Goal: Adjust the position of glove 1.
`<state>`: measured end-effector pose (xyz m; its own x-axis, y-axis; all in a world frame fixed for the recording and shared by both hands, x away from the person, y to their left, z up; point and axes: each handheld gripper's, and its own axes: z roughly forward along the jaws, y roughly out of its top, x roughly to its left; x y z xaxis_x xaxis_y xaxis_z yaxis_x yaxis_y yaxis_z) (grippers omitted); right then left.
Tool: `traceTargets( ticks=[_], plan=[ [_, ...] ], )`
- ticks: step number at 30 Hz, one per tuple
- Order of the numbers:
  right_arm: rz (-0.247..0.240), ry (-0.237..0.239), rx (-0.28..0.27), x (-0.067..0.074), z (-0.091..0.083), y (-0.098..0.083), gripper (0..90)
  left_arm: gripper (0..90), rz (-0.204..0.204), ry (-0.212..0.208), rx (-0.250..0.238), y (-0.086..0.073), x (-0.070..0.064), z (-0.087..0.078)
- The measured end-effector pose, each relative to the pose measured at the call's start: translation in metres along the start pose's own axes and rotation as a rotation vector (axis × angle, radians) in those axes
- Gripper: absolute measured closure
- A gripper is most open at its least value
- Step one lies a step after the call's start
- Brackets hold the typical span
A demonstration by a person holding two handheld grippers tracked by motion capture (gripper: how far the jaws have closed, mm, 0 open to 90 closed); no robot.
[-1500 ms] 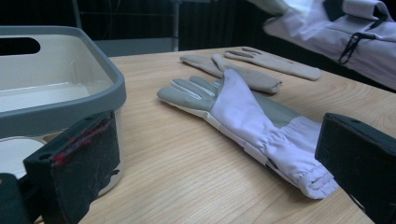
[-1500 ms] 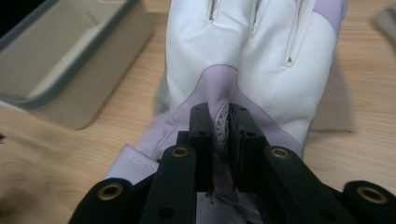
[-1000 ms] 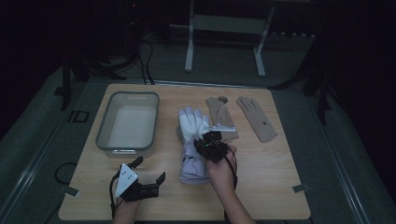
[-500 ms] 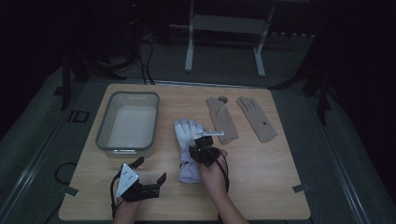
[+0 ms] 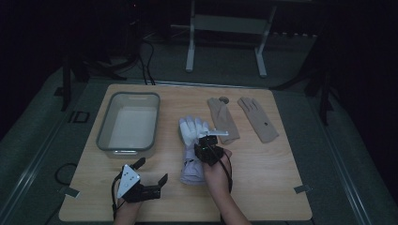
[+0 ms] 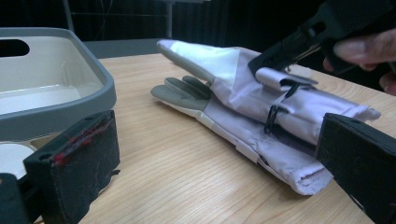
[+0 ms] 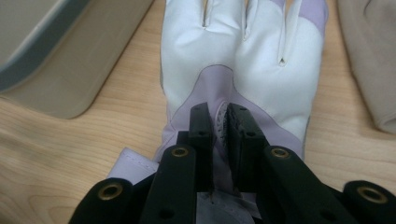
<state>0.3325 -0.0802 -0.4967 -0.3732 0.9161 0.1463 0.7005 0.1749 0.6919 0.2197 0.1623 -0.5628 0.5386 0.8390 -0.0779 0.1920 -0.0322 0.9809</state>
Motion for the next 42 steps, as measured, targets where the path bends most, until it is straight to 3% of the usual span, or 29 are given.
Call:
traceTargets(
  ticks=[13,17,22,24,25,26,28,30,32,33,35,37,39,41,42],
  plan=[
    [0.002,0.022,0.005,0.002,0.018,-0.011,76.0,0.3,0.005,0.004,0.007,-0.001,-0.001,0.001],
    [-0.006,0.041,-0.012,0.0,0.01,-0.007,65.1,0.3,0.004,0.015,0.0,0.0,0.0,0.001],
    [-0.034,0.103,-0.045,-0.009,-0.009,0.003,46.8,0.3,-0.015,-0.01,0.003,0.001,0.0,0.001],
    [-0.029,0.11,-0.049,-0.012,-0.013,0.005,45.4,0.3,-0.014,-0.014,0.009,0.001,-0.001,0.001],
    [-0.035,0.112,-0.054,-0.016,-0.017,0.007,42.4,0.3,-0.007,-0.015,0.015,0.002,-0.002,0.002],
    [-0.04,0.103,-0.08,-0.029,-0.027,0.011,40.2,0.3,-0.012,-0.02,0.022,0.004,-0.004,0.002],
    [-0.017,0.118,-0.087,-0.04,-0.032,0.014,36.6,0.3,-0.02,-0.025,0.034,0.007,-0.006,0.003],
    [-0.039,0.128,-0.104,-0.051,-0.037,0.015,20.4,0.3,-0.032,-0.05,0.035,0.012,-0.009,0.004],
    [-0.057,0.15,-0.103,-0.054,-0.038,0.015,15.4,0.3,-0.045,-0.06,0.057,0.015,-0.01,0.005],
    [-0.082,0.191,-0.117,-0.063,-0.041,0.015,13.9,0.3,-0.052,-0.054,0.1,0.02,-0.014,0.009],
    [-0.104,0.183,-0.126,-0.065,-0.041,0.014,13.8,0.3,-0.057,-0.06,0.126,0.023,-0.016,0.011],
    [-0.171,0.191,-0.109,-0.071,-0.042,0.016,13.7,0.3,-0.065,-0.073,0.219,0.029,-0.02,0.018],
    [-0.201,0.228,-0.144,-0.075,-0.042,0.017,13.9,1.3,-0.064,-0.099,0.238,0.037,-0.025,0.024],
    [-0.168,0.314,-0.166,-0.079,-0.042,0.019,14.2,3.8,-0.094,-0.131,0.239,0.045,-0.029,0.032],
    [-0.169,0.318,-0.154,-0.078,-0.042,0.02,15.1,3.8,-0.098,-0.14,0.238,0.049,-0.031,0.037]
  ],
)
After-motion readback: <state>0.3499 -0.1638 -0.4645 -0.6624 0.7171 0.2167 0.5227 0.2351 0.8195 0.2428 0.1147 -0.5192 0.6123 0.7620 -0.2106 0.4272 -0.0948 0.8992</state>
